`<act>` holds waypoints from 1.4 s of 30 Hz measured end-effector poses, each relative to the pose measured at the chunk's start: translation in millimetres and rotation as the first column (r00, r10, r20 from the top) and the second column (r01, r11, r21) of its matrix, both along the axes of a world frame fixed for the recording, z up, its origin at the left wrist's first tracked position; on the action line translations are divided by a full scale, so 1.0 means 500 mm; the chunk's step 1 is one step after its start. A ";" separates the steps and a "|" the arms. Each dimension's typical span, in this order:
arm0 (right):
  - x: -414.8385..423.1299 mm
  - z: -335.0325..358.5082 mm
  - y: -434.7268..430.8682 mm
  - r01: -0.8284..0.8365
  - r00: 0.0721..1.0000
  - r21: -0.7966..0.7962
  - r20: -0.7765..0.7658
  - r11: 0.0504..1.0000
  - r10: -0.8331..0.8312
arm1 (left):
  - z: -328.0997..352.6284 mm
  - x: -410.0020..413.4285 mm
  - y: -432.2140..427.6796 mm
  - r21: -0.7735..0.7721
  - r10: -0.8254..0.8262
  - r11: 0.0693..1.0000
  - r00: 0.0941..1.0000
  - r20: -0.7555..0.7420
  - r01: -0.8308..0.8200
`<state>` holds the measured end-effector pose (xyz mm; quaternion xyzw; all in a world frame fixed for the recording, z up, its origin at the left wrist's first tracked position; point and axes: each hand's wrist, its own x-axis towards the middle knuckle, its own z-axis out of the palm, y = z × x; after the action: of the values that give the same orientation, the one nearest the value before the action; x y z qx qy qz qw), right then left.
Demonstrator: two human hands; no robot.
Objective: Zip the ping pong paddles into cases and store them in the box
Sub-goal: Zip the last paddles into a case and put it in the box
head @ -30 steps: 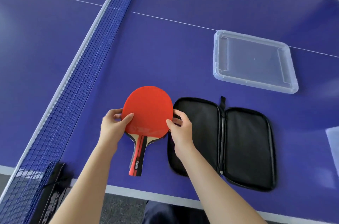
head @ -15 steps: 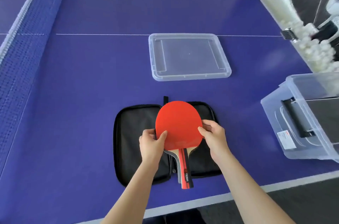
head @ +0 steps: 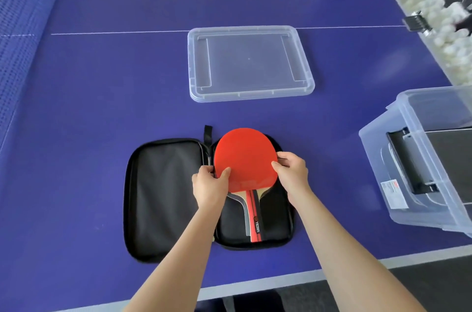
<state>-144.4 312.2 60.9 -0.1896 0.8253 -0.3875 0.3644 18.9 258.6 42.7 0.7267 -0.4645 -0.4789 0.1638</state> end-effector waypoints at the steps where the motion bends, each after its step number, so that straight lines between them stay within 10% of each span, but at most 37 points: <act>1: -0.002 -0.004 0.000 -0.007 1.000 0.005 -0.011 1.000 0.008 | -0.002 -0.002 0.000 -0.004 -0.002 1.000 1.000 0.011 0.002; 20: 0.013 -0.033 0.057 -0.039 0.993 -0.033 -0.112 0.999 0.035 | 0.031 0.051 0.022 -0.173 -0.029 0.984 0.998 0.047 0.037; 25: 0.013 -0.027 0.119 0.004 0.997 -0.043 -0.078 0.999 -0.008 | 0.012 0.203 0.034 -0.339 0.138 0.940 0.944 0.299 -0.030; 30: 0.026 -0.027 0.150 -0.078 0.991 -0.036 -0.108 0.996 0.073 | -0.010 0.326 0.060 -0.173 0.179 0.979 0.880 0.440 -0.112; 42: 0.057 -0.005 0.171 -0.089 0.992 -0.068 -0.098 0.994 0.082 | 0.056 0.351 0.128 -0.200 0.190 0.957 0.976 -0.110 -0.209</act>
<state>-115.8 397.8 58.2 -0.2561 0.8183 -0.3916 0.3338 194.5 322.5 70.7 0.7262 -0.4290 -0.4401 0.3079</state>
